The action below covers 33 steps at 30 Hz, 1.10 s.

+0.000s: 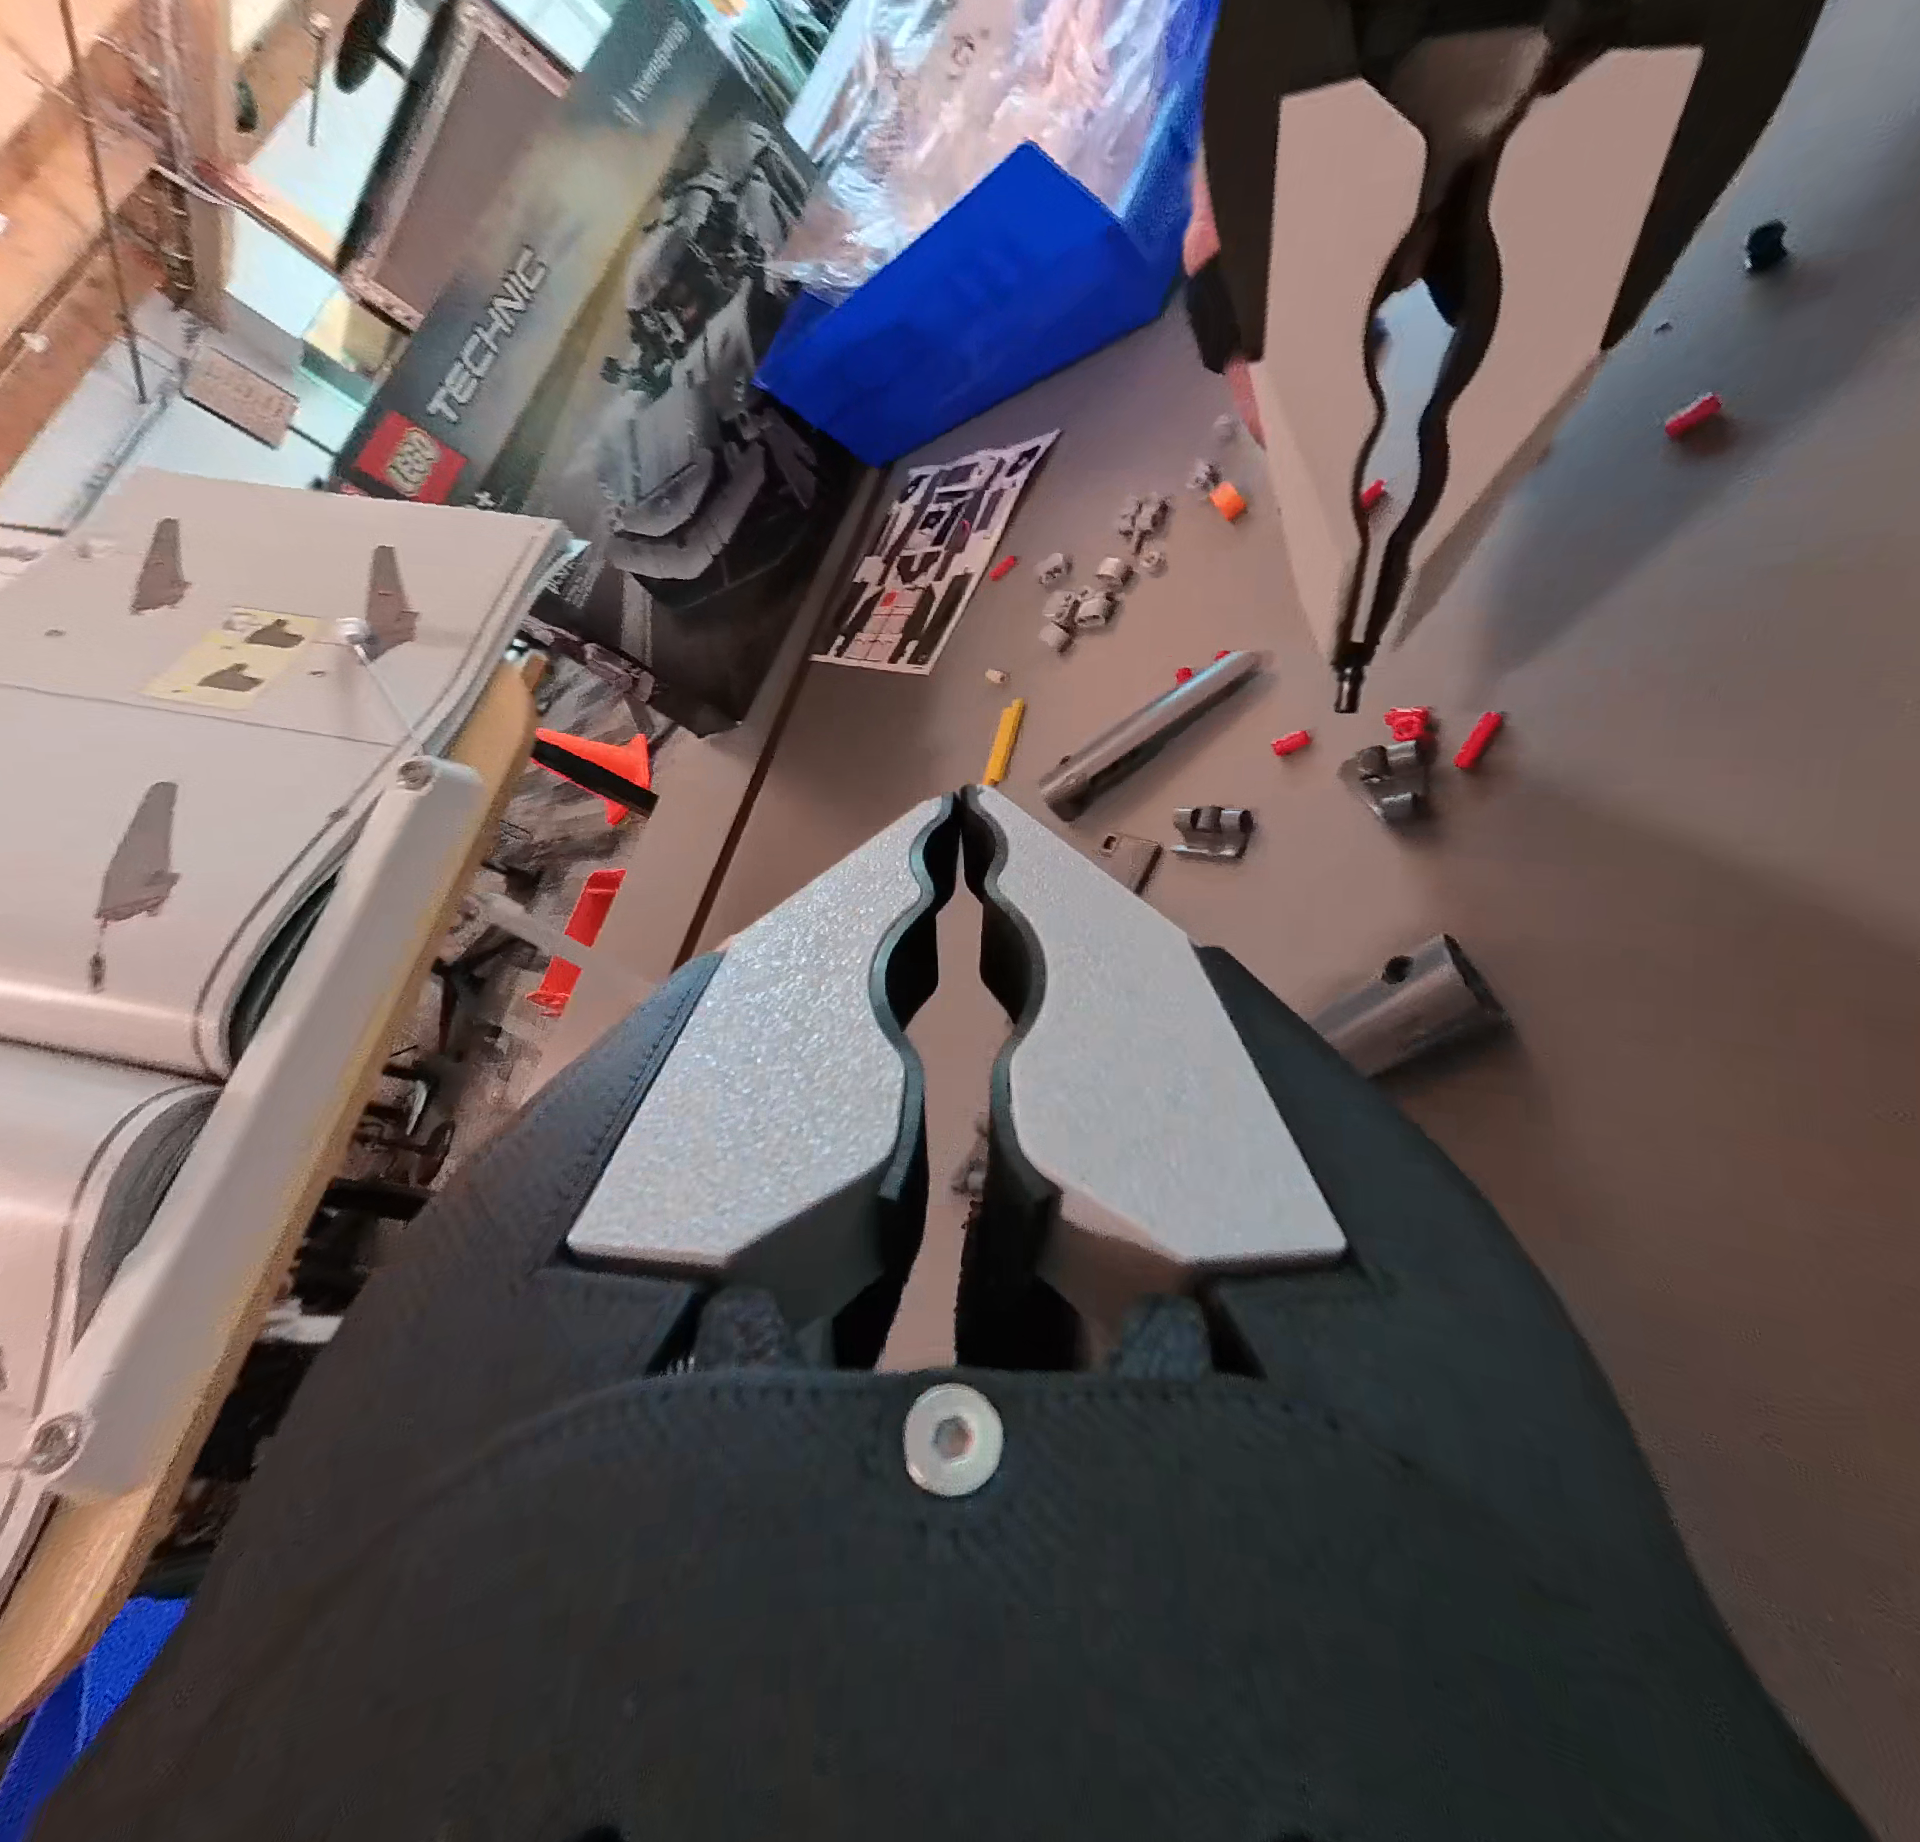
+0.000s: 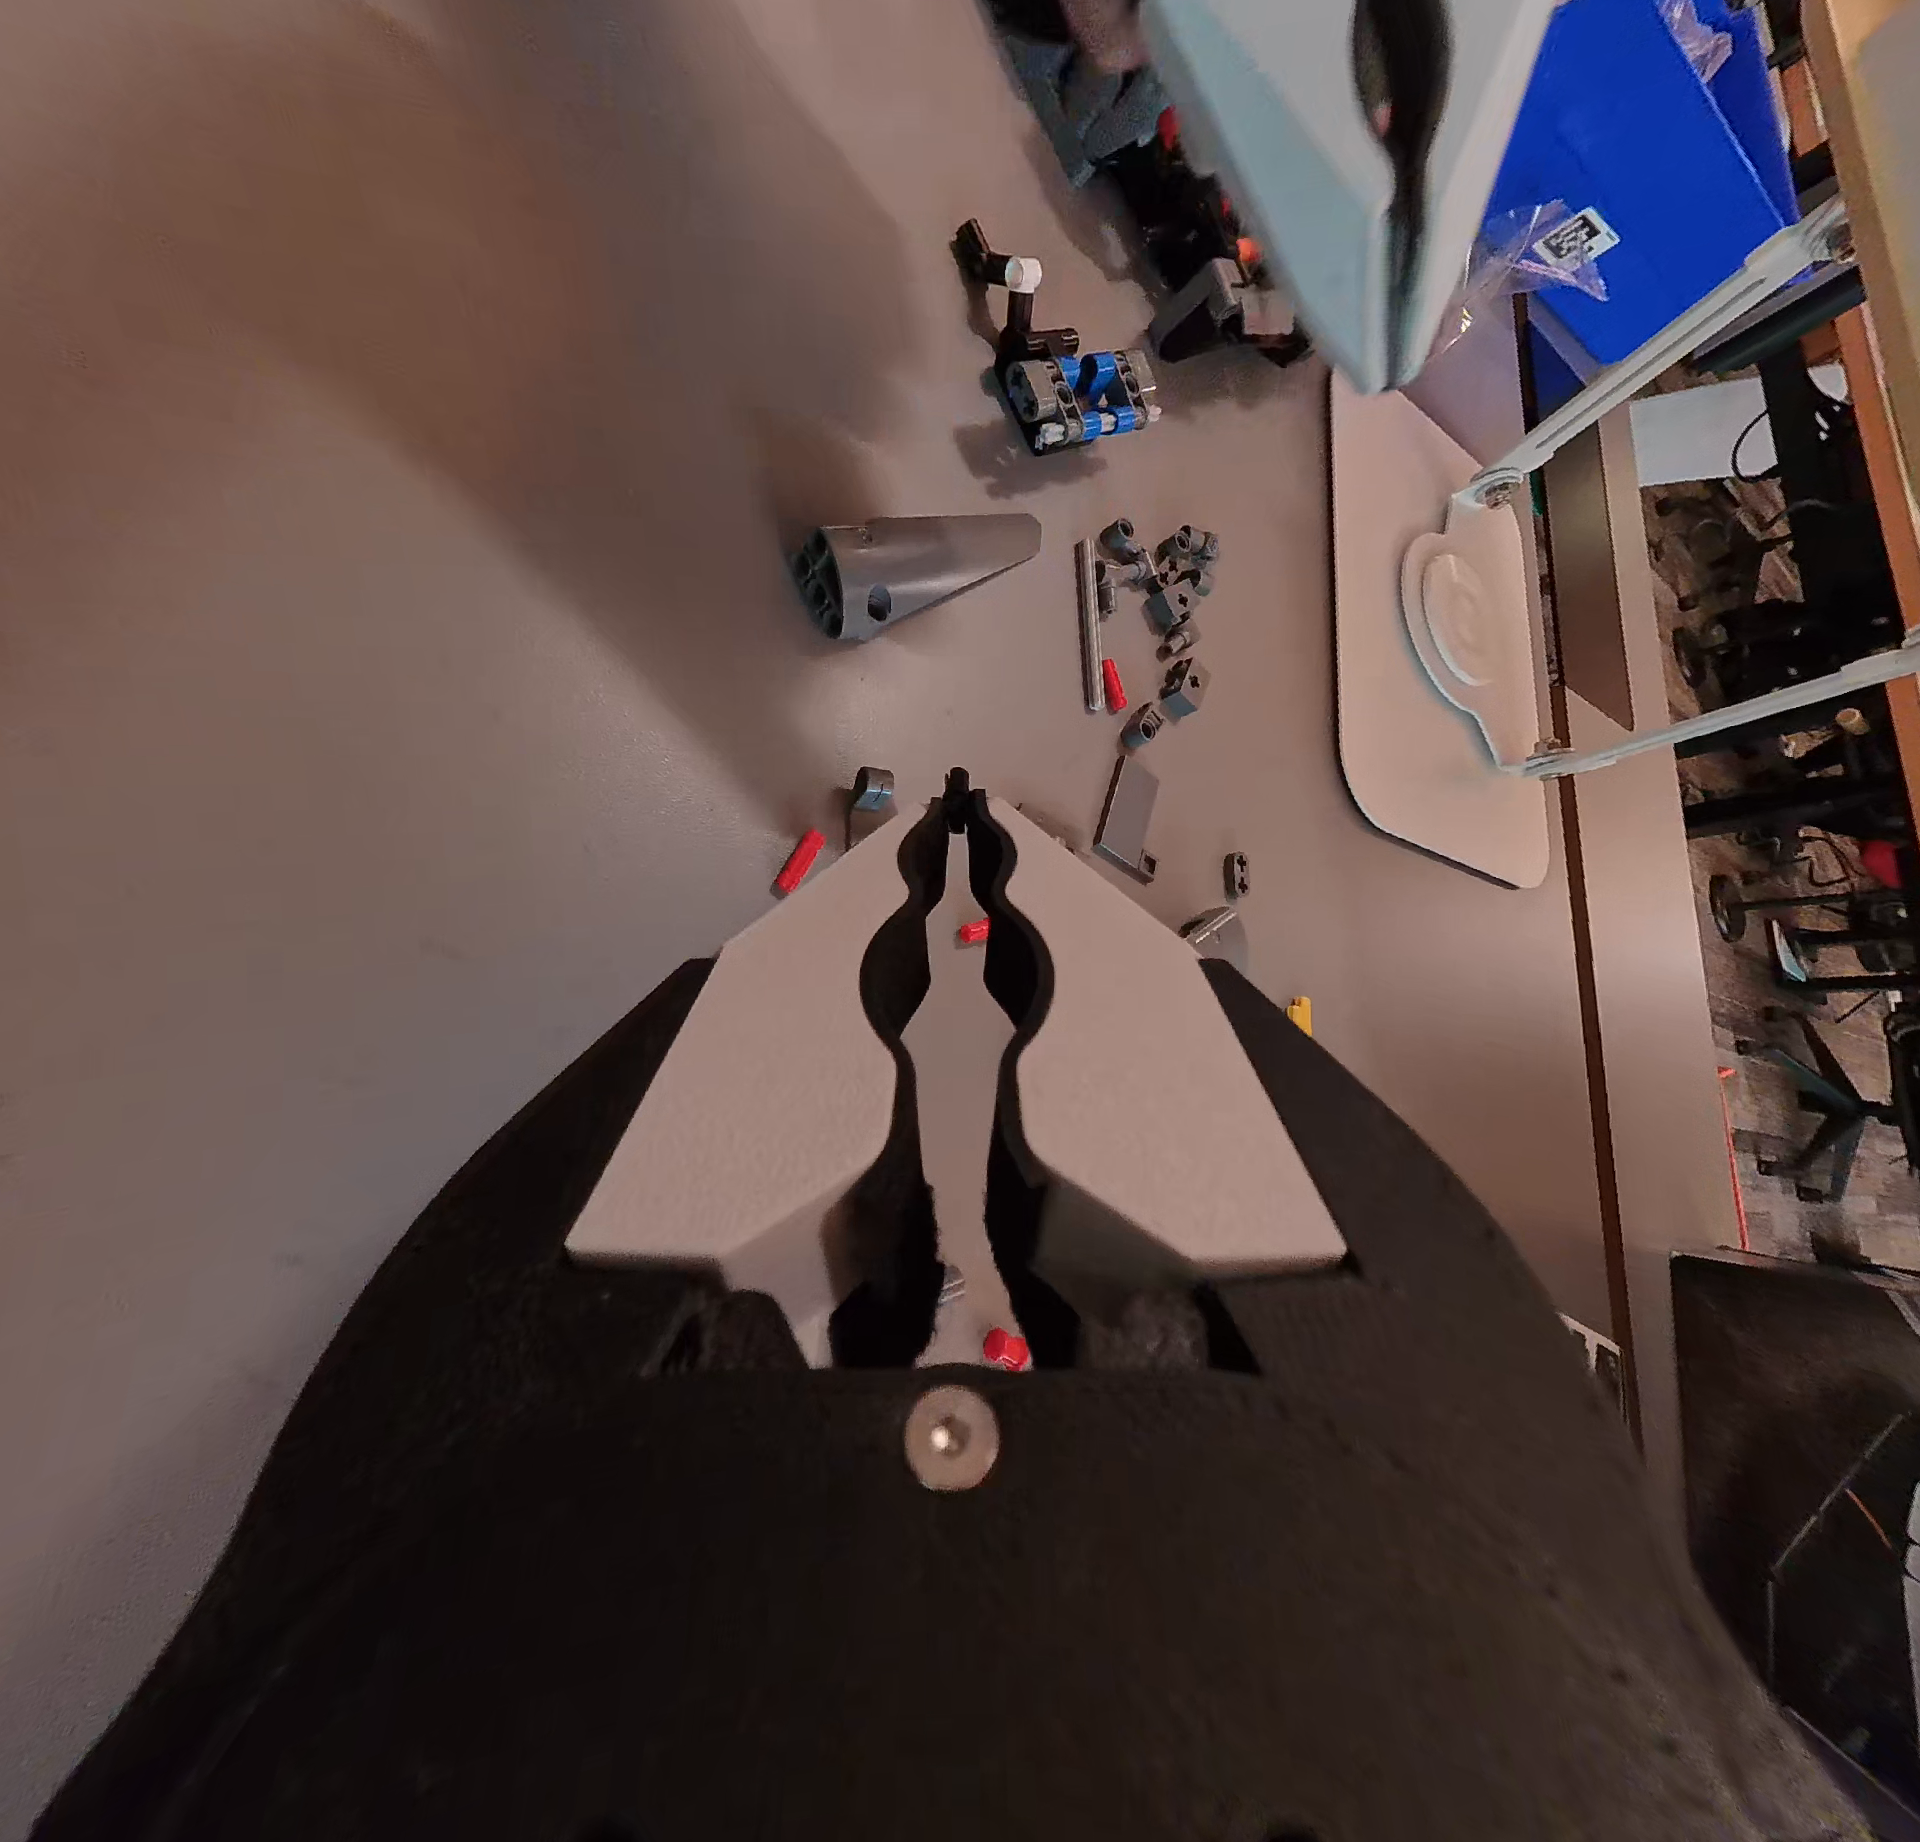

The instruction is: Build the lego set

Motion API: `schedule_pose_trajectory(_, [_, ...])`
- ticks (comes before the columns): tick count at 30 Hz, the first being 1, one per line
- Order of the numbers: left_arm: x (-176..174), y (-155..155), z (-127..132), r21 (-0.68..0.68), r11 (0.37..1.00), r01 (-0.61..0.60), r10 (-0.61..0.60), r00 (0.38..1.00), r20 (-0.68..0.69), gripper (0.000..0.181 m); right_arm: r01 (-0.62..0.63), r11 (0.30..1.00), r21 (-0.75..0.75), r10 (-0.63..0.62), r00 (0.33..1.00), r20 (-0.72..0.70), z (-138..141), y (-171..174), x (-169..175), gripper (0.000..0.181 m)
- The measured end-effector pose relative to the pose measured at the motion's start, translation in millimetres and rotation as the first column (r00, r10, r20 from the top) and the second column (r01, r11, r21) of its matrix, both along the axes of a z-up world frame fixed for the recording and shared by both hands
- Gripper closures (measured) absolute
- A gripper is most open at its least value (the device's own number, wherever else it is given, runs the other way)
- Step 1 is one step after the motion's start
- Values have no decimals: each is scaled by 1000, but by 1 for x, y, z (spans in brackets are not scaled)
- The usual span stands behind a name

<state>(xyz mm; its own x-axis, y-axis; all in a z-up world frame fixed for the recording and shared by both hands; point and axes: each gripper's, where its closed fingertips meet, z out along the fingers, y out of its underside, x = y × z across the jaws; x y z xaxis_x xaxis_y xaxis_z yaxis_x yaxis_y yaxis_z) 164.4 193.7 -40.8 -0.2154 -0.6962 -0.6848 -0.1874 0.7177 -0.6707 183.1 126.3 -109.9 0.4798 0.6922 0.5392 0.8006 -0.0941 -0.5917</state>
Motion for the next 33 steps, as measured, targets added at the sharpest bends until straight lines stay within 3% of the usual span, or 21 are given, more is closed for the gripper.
schedule_pose_trajectory(7, [-20,23,26,37,997,-74,73,997,16,181,2,1000,-9,-2,1000,-7,-3,1,2,179])
schedule_pose_trajectory(10, [-50,27,44,52,993,-103,103,995,0,178,2,1000,-7,-3,1000,-25,0,1,3,179])
schedule_pose_trajectory(13, [-92,28,44,90,987,-133,139,988,-63,174,1,1000,-13,-1,999,-32,-1,1,3,180])
schedule_pose_trajectory(18, [-157,21,11,134,984,-120,151,957,-250,172,-2,1000,-29,1,1000,-22,-7,2,1,180])
schedule_pose_trajectory(23, [-209,6,-26,52,996,-76,90,906,-415,169,-4,1000,-31,3,1000,-19,-9,2,-1,179])
schedule_pose_trajectory(33, [-275,-17,-82,-59,998,-25,-15,801,-599,161,-5,999,-46,4,1000,-16,-14,3,-2,180])
